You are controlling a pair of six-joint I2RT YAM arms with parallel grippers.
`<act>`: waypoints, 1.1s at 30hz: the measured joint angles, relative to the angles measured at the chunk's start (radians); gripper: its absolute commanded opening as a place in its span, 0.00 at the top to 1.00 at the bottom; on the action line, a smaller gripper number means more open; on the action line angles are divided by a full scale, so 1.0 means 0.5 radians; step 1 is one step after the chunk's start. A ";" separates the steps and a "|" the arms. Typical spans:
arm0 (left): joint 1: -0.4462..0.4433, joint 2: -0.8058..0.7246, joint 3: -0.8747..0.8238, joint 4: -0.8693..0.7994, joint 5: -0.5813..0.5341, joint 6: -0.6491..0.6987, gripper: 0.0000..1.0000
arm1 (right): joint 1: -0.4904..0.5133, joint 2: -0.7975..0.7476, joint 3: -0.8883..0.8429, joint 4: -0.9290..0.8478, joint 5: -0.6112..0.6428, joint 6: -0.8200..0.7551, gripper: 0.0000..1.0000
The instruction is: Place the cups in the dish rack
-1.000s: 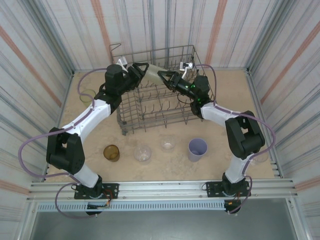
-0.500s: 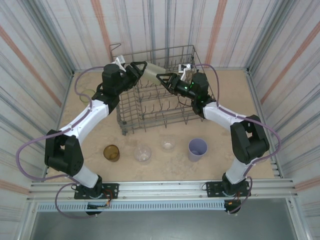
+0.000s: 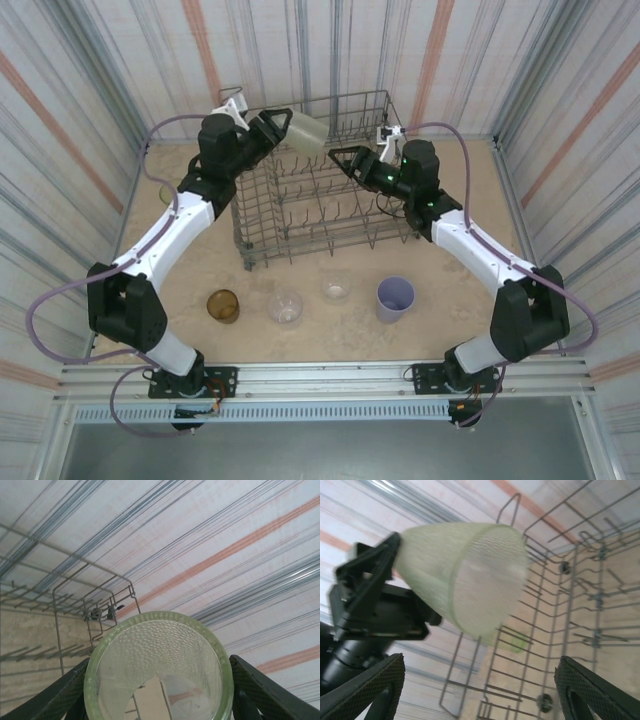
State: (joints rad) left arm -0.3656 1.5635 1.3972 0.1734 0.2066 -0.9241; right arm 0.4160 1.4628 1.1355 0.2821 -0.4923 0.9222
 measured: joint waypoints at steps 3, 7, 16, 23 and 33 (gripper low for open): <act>0.000 0.023 0.088 -0.035 -0.032 0.096 0.83 | -0.037 -0.074 -0.037 -0.146 0.056 -0.082 0.01; 0.000 0.111 0.192 -0.066 -0.057 0.227 0.83 | -0.083 -0.137 -0.094 -0.291 0.086 -0.129 0.01; -0.001 0.449 0.439 -0.154 -0.094 0.563 0.84 | -0.115 -0.309 -0.100 -0.592 0.196 -0.344 0.01; -0.002 0.610 0.564 -0.217 -0.182 0.904 0.84 | -0.222 -0.378 -0.166 -0.684 0.232 -0.418 0.01; -0.007 0.724 0.620 -0.260 -0.263 1.225 0.83 | -0.310 -0.378 -0.187 -0.763 0.253 -0.501 0.01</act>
State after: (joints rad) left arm -0.3691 1.9255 1.7069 0.0433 0.0750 -0.3119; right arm 0.2611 1.2736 1.0420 -0.0994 -0.3660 0.6716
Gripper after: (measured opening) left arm 0.675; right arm 0.990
